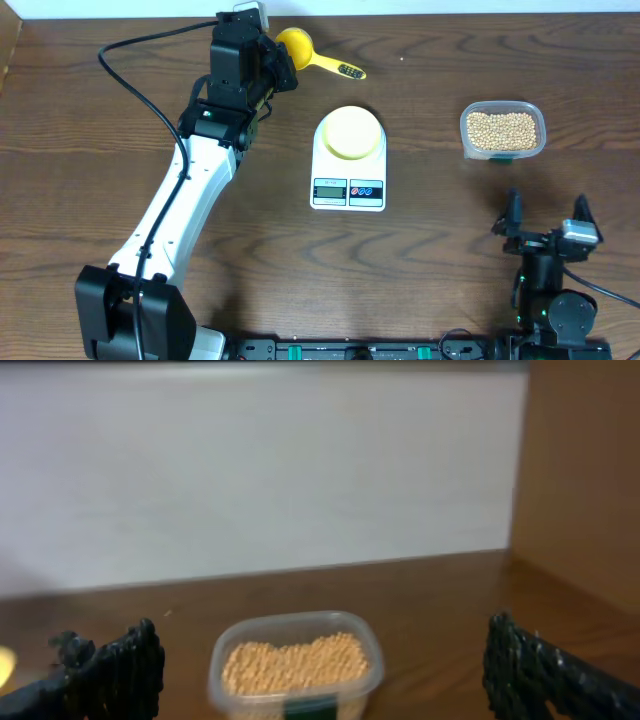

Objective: Scoop item into bowl and weigh 50g on scale
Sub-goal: 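Move the right gripper toward the scoop held by the left gripper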

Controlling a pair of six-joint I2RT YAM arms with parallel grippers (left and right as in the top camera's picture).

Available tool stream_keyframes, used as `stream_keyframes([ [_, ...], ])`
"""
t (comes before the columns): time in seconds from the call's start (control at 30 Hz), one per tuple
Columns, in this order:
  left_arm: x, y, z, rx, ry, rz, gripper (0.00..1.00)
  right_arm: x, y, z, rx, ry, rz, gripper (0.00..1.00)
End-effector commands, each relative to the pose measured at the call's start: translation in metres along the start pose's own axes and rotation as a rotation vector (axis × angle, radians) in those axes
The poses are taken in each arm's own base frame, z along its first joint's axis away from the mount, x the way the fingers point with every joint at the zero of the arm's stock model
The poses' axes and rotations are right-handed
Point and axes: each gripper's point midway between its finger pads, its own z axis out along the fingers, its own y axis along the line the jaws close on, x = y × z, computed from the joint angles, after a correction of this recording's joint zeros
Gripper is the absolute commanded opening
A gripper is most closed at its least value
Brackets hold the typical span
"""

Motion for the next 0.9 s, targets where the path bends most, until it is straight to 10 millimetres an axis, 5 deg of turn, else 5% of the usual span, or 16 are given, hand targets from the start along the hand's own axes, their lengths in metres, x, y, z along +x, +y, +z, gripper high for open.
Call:
stream_keyframes([
  [0.0,0.0,0.005,0.002,-0.023,-0.005,-0.011,0.08,-0.013,-0.01,-0.001,0.059,-0.057,0.037,0.99],
  [0.3,0.0,0.005,0.002,-0.022,-0.005,-0.011,0.08,-0.05,-0.019,-0.003,0.118,-0.151,0.043,0.99],
  [0.5,0.0,0.005,0.002,-0.023,-0.005,-0.011,0.08,-0.071,-0.019,0.015,0.146,-0.084,-0.103,0.99],
  [0.67,0.0,0.006,0.002,-0.023,-0.005,-0.011,0.08,-0.093,-0.012,0.056,0.136,0.015,-0.171,0.99],
  [0.87,0.0,0.006,0.002,-0.023,-0.005,-0.011,0.08,-0.117,0.019,0.118,-0.011,0.078,-0.182,0.99],
])
